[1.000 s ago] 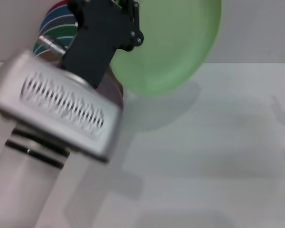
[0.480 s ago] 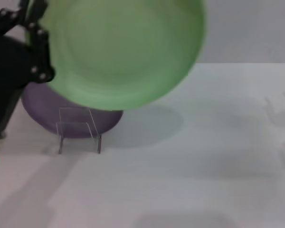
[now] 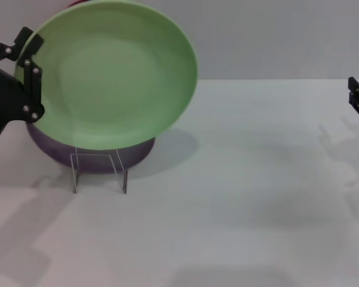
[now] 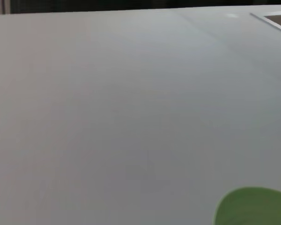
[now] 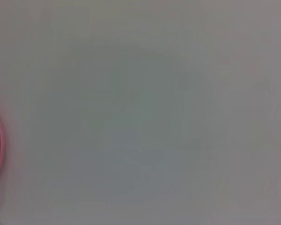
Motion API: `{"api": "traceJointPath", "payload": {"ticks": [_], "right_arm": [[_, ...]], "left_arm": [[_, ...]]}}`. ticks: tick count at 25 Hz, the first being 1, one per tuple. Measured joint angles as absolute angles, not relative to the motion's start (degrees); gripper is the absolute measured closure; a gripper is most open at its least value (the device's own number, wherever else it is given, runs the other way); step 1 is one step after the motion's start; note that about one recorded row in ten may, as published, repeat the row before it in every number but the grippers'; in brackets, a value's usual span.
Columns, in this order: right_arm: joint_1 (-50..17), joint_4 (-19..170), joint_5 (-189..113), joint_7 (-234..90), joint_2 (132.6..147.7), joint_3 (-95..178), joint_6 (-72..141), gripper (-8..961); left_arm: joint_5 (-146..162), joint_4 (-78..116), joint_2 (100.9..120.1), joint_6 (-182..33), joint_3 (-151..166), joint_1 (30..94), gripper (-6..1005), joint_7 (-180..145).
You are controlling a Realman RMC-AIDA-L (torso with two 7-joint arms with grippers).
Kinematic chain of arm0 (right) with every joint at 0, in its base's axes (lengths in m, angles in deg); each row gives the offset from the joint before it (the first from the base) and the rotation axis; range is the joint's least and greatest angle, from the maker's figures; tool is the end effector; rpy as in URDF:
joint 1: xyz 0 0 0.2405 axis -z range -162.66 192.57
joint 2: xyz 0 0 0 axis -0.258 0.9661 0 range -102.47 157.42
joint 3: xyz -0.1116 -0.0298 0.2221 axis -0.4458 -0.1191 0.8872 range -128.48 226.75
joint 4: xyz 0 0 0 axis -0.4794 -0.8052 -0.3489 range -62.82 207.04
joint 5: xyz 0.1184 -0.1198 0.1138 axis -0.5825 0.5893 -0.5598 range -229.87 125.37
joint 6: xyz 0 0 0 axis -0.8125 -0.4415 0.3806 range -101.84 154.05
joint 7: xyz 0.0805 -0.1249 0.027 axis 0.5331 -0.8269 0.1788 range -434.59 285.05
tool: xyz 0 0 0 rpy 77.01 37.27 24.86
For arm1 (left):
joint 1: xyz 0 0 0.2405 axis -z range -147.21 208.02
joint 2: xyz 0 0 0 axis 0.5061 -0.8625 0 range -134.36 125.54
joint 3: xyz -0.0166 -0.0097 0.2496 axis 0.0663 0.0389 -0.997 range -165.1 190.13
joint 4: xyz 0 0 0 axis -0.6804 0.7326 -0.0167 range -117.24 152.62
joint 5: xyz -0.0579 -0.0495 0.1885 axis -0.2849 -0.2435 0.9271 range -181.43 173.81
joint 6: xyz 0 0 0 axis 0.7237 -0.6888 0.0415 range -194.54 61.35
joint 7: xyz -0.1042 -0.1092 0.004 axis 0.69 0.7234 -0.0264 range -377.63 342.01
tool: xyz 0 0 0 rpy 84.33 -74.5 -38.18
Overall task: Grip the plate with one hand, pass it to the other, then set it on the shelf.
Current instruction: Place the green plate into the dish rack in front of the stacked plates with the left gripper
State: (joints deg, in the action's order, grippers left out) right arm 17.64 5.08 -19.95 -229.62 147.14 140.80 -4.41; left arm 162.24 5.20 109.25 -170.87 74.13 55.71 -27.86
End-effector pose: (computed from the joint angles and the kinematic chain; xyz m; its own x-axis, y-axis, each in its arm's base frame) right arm 0.2786 0.3206 0.0545 0.8970 0.0336 -0.4407 -0.4236 -0.2191 -0.8790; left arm -0.2245 0.2946 0.0397 0.5465 -0.7629 0.3455 0.1924 -0.2871 -0.9384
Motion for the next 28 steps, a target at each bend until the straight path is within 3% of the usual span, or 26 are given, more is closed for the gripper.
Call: {"api": "traceJointPath", "payload": {"ticks": [2, 4, 14, 28], "right_arm": [[17.48, 5.22, -19.95, -229.62, 147.14, 140.22, -4.44, 371], [17.40, 5.26, -19.91, -229.62, 147.14, 139.69, -4.51, 371], [17.90, 5.17, -19.64, -229.66, 147.04, 137.90, -7.61, 370], [19.37, 3.89, -19.64, -231.16, 147.19, 135.19, -10.58, 367]], "left_arm": [[162.24, 5.20, 109.25, -170.87, 74.13, 55.71, 954, -27.86], [161.95, 6.30, 107.31, -171.64, 73.74, 56.70, 954, -31.97], [161.88, 10.75, 102.71, -171.69, 69.36, 59.86, 954, -35.23], [161.82, 16.61, 100.38, -170.41, 65.90, 63.04, 957, -37.86]]}}
